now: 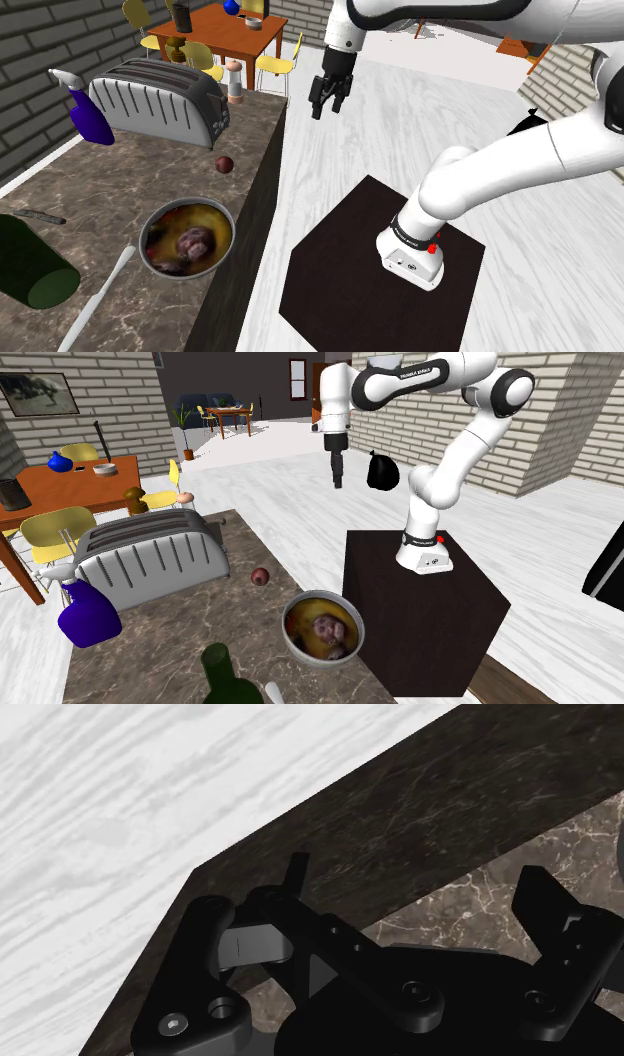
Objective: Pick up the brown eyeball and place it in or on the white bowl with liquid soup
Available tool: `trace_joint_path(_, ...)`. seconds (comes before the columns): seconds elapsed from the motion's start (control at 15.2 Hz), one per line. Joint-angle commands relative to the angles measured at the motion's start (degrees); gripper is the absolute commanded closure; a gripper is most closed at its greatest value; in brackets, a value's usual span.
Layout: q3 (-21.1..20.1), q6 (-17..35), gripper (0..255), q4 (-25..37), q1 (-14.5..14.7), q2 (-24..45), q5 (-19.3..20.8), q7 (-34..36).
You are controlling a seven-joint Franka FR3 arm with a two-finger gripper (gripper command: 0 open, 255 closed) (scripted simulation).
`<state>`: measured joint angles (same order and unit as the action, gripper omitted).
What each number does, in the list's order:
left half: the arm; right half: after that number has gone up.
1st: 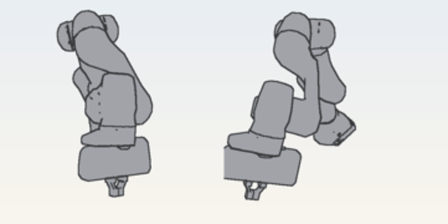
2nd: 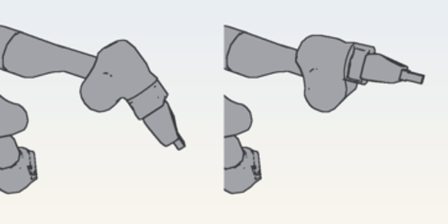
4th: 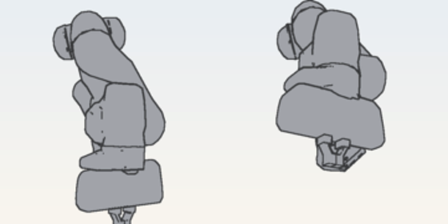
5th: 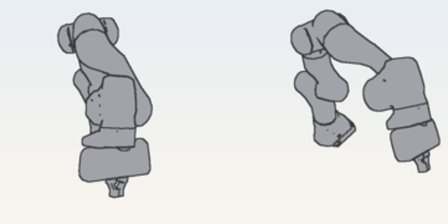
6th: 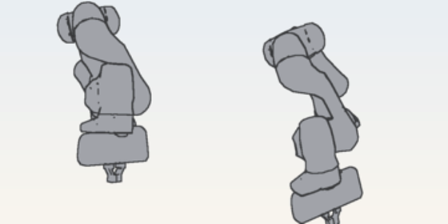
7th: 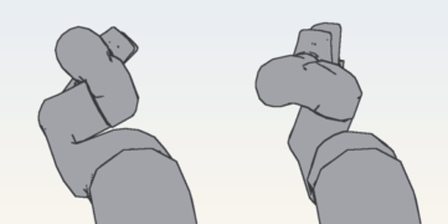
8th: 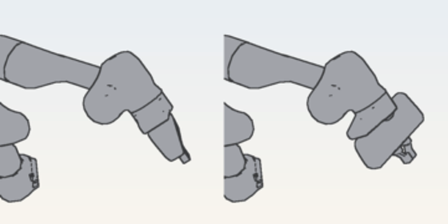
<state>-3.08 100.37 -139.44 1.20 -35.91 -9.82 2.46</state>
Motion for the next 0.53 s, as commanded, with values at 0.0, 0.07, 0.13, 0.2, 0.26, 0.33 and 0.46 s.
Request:
trace_joint_path(0.0,-1.77,3.9,0,0.23,0.23,3.61,-0.44,2.02)
trace_joint_path(0.07,-2.67,5.6,0,0.52,0.37,5.4,-0.59,3.11)
trace_joint_path(0.13,-3.55,7.28,0,0.89,0.49,7.26,-0.67,4.22)
trace_joint_path(0.2,-4.4,8.91,0,1.35,0.59,9.17,-0.68,5.35)
trace_joint_path(0.26,-5.24,10.51,0,1.9,0.67,11.14,-0.61,6.5)
trace_joint_path(0.33,-6.07,12.06,0,2.53,0.72,13.15,-0.47,7.67)
trace_joint_path(0.46,-7.62,15.0,0,4.05,0.8,17.32,0.09,10.1)
